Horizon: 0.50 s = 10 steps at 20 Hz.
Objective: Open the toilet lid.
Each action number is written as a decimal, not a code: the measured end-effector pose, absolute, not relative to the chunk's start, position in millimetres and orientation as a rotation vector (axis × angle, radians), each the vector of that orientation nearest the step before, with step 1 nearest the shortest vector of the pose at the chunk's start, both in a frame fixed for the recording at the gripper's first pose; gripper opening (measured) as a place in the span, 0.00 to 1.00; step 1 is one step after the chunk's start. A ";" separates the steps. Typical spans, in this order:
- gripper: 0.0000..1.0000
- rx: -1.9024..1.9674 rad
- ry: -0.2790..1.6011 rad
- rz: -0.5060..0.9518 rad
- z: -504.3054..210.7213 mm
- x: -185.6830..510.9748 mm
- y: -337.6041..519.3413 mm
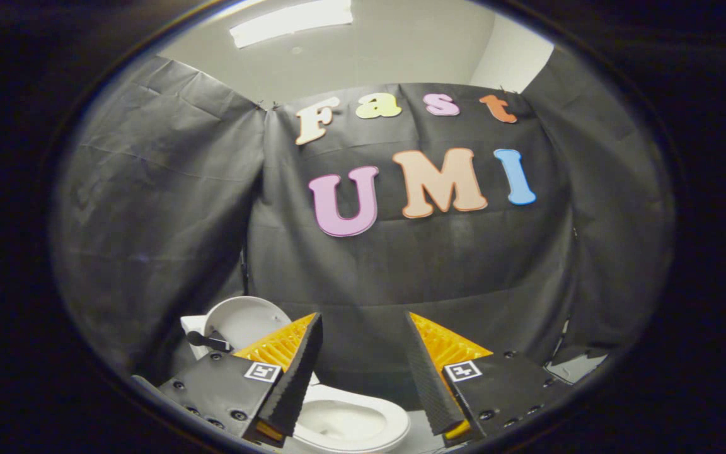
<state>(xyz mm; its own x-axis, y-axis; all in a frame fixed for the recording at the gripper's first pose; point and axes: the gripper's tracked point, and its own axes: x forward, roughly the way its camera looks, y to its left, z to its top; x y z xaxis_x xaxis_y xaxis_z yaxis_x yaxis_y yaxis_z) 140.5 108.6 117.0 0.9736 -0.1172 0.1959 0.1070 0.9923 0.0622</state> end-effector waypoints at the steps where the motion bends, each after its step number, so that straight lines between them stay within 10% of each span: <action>1: 0.78 0.055 -0.204 -0.104 116.2 136.1 101.8; 10: 0.86 0.061 -0.124 -0.003 78.6 106.1 63.6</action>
<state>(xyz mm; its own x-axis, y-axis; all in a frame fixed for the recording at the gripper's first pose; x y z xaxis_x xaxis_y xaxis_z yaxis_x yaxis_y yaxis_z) 106.1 63.6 78.6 0.9923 -0.0070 0.1236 -0.0006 0.9981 0.0614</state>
